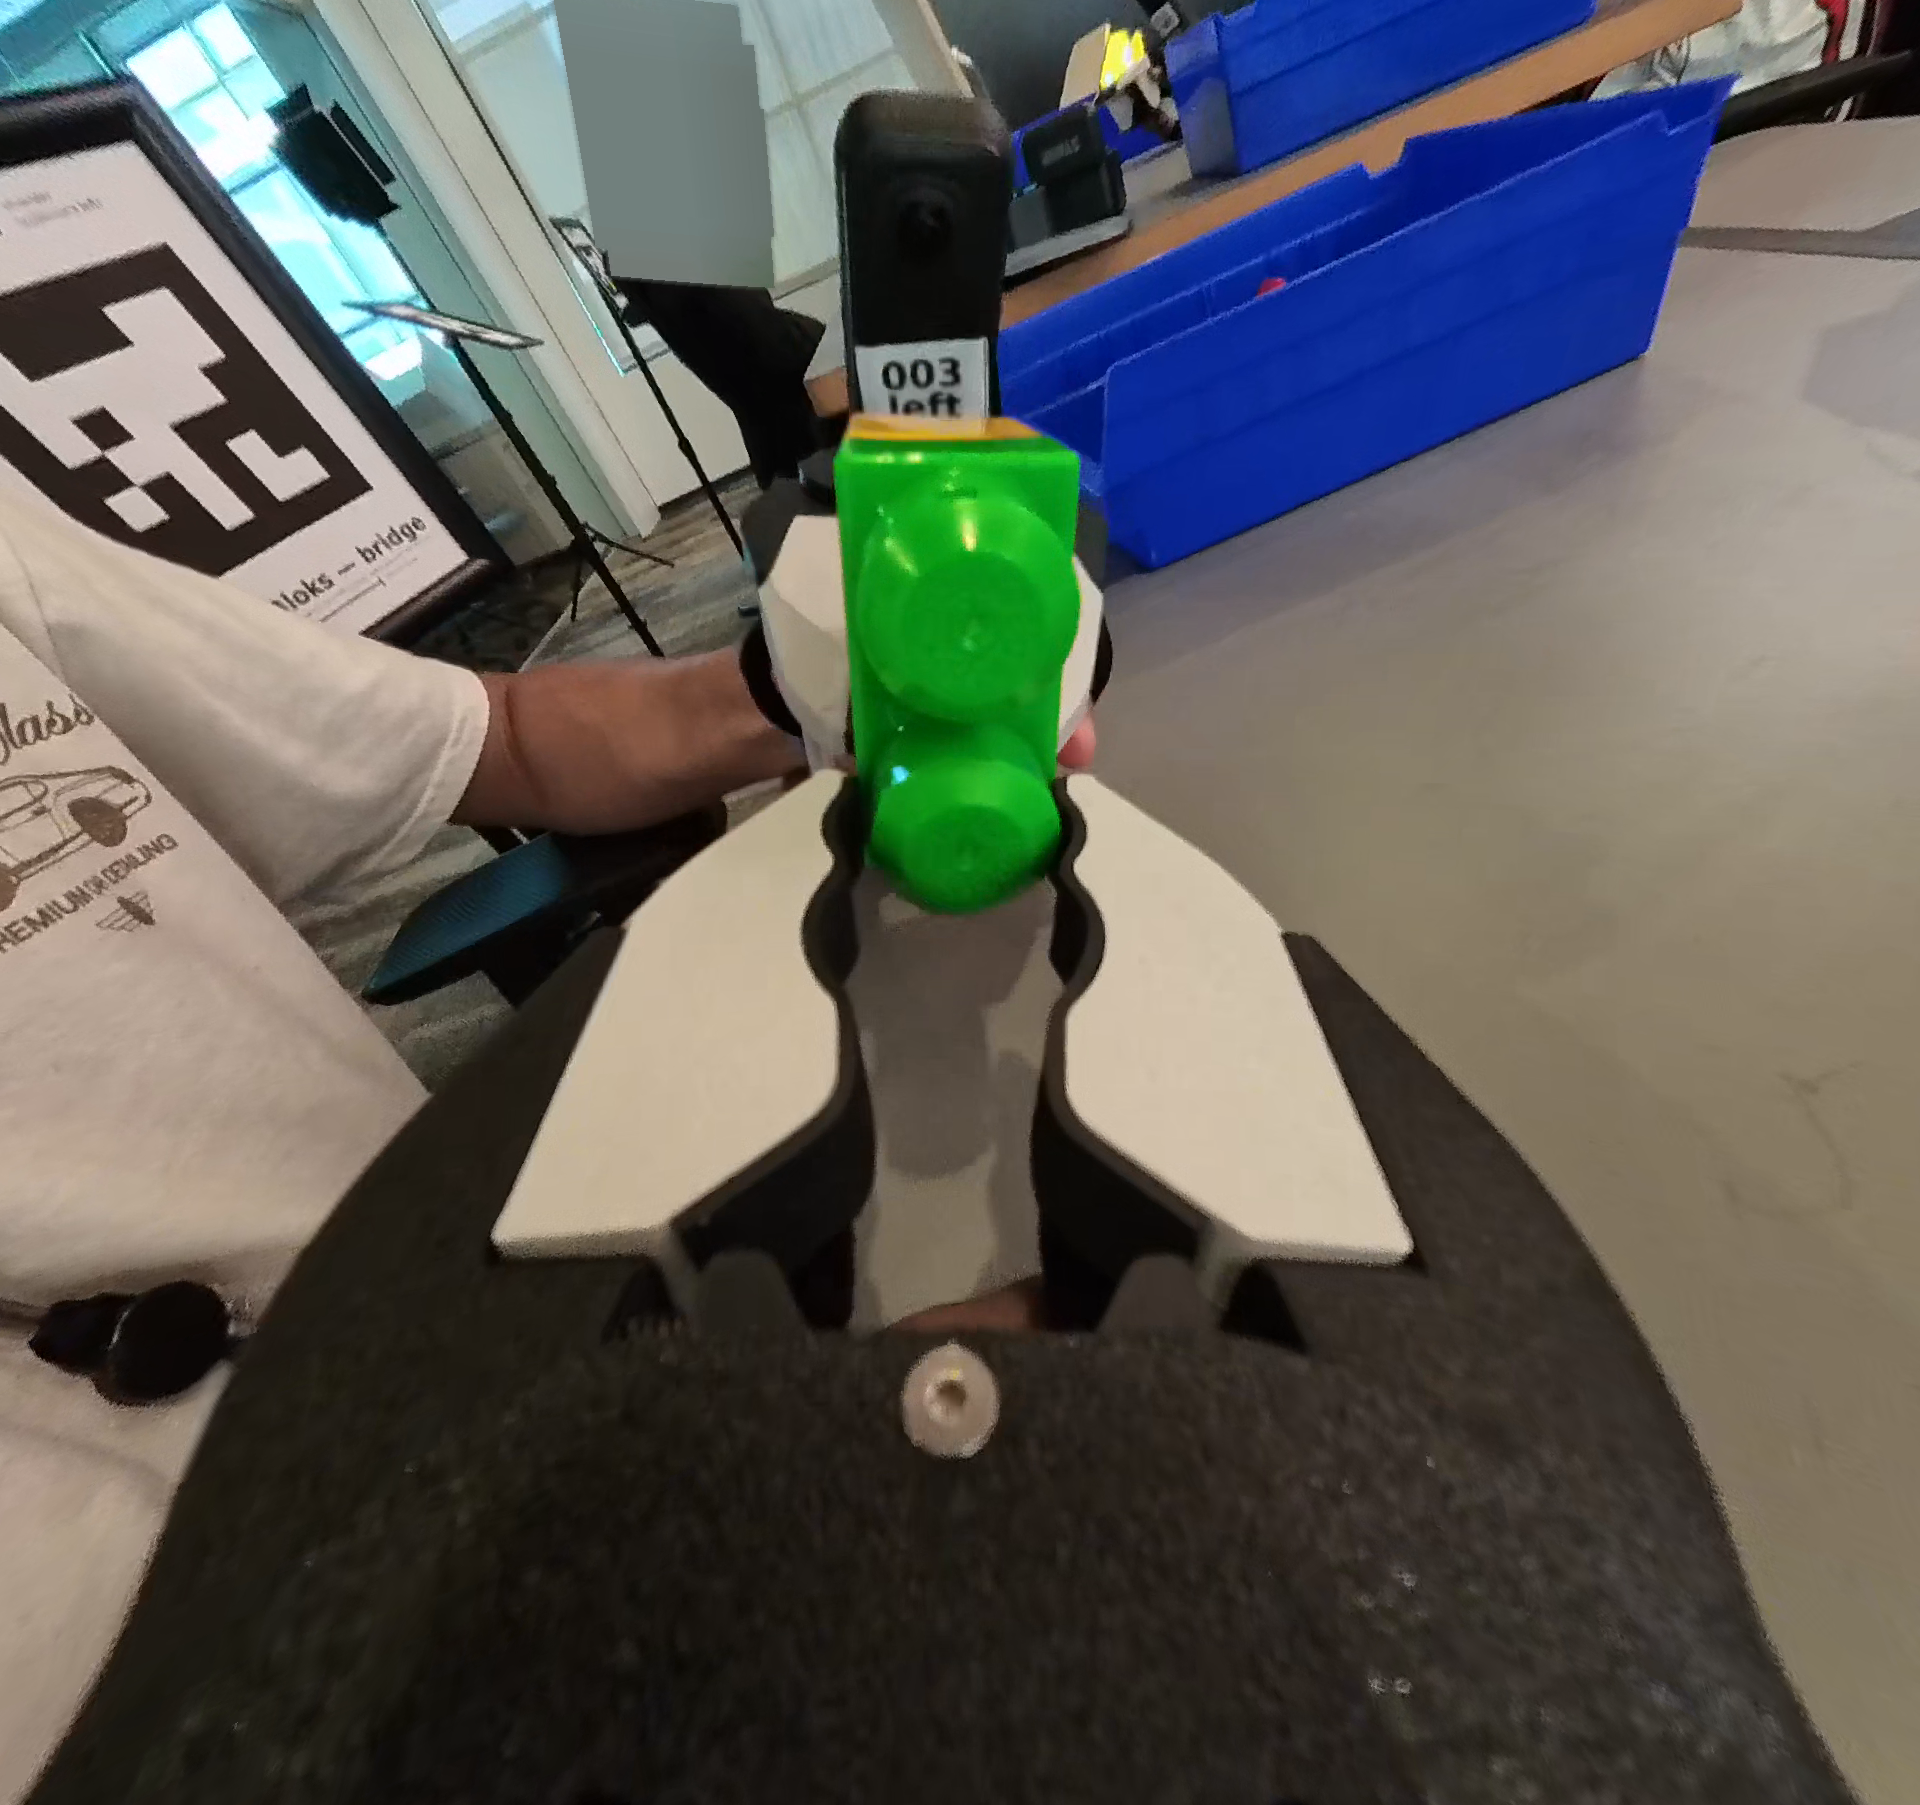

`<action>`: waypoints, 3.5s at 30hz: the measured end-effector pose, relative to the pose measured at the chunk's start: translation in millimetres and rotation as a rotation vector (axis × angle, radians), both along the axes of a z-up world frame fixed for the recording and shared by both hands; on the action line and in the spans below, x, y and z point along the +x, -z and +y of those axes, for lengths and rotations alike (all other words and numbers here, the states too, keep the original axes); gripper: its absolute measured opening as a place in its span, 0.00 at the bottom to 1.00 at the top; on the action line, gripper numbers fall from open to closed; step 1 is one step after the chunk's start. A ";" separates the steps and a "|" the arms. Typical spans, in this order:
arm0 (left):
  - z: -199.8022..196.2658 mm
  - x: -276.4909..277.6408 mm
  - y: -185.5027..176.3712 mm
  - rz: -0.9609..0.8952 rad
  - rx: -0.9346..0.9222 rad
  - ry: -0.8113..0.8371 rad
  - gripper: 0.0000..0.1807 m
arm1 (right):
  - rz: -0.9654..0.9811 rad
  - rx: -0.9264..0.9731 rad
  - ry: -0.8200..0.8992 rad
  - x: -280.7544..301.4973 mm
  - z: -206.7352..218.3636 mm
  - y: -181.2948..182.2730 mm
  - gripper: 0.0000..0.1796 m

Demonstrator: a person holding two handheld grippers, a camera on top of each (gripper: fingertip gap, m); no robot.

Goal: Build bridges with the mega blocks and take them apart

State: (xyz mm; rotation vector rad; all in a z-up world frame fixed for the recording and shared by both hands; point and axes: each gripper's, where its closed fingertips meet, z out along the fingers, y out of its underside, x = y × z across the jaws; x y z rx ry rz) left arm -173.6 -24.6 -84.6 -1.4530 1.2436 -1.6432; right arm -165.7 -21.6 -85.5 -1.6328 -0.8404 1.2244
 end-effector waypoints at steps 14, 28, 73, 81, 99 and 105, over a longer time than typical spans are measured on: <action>-12.9 2.0 22.9 0.138 0.084 0.066 0.19 | -0.169 -0.008 -0.052 1.2 -11.0 17.2 0.19; -8.7 1.7 5.6 0.110 0.105 0.077 0.19 | -0.050 0.046 -0.026 0.8 -5.1 -6.3 0.19; 6.5 -7.2 0.1 0.053 0.059 -0.003 0.20 | 0.175 -0.028 0.041 15.2 8.6 -27.4 0.19; 20.7 -23.3 -23.0 -0.065 0.005 -0.050 0.00 | 0.146 -0.036 0.016 9.2 3.5 -23.6 0.19; 16.6 -28.4 -21.8 0.000 0.236 -0.120 0.03 | 0.239 -0.129 -0.038 9.9 0.8 -25.7 0.19; 0.3 -26.8 -30.6 0.025 0.606 -0.194 0.07 | 0.350 -0.312 -0.103 5.4 0.4 -25.3 0.19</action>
